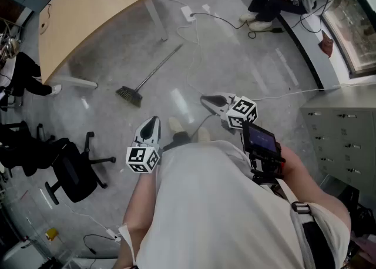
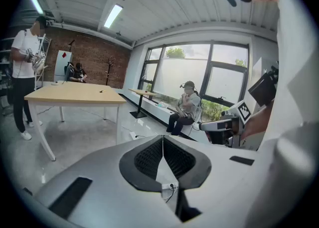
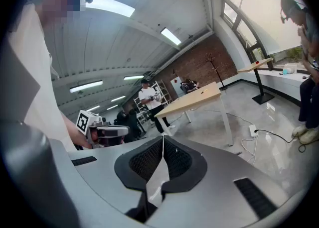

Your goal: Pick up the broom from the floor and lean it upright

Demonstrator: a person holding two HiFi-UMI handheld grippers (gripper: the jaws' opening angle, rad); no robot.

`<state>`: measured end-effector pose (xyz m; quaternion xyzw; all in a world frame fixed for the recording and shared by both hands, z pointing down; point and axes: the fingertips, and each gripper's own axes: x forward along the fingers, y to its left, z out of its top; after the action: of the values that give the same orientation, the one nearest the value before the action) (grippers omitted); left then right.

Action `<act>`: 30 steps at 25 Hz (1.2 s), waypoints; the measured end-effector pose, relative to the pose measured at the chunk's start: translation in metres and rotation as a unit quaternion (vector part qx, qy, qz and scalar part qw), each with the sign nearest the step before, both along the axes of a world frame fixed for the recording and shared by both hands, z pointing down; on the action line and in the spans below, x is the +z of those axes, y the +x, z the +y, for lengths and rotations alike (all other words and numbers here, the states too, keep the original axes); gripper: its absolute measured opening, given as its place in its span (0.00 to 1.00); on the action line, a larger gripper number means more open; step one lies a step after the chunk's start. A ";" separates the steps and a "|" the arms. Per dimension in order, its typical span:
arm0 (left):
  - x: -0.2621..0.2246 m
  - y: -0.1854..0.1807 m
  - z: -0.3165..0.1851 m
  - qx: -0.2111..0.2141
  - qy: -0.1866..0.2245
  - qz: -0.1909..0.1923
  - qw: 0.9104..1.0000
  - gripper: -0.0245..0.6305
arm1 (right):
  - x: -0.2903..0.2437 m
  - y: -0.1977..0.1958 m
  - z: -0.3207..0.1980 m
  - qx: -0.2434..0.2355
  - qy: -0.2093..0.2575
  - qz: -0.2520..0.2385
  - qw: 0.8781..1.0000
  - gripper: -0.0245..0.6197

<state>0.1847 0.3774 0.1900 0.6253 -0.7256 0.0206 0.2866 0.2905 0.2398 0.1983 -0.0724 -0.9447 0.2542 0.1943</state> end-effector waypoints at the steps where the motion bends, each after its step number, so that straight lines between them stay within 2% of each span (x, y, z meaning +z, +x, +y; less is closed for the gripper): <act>1: -0.001 -0.005 -0.003 0.002 0.002 0.000 1.000 0.05 | -0.001 -0.002 -0.001 0.003 0.000 0.002 1.000 0.07; 4: -0.003 -0.021 -0.013 0.011 0.007 0.001 1.000 0.05 | -0.001 -0.015 -0.007 0.011 0.002 0.009 1.000 0.07; 10: 0.012 -0.070 -0.019 0.045 0.001 0.010 0.999 0.05 | 0.001 -0.065 -0.014 0.026 0.011 0.023 0.999 0.07; 15: 0.021 -0.124 -0.012 0.056 -0.002 0.009 0.998 0.05 | 0.002 -0.123 -0.010 0.023 0.027 0.035 0.999 0.07; 24: 0.027 -0.156 -0.025 0.065 0.001 0.021 0.998 0.05 | -0.003 -0.167 -0.003 0.005 0.039 0.039 0.998 0.07; 30: 0.038 -0.172 -0.032 0.054 -0.017 0.025 0.998 0.05 | 0.012 -0.182 -0.016 -0.003 0.025 0.045 0.999 0.07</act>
<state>0.0131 0.3451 0.2284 0.6588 -0.6831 0.0330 0.3134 0.1082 0.2242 0.2103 -0.0591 -0.9407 0.2333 0.2390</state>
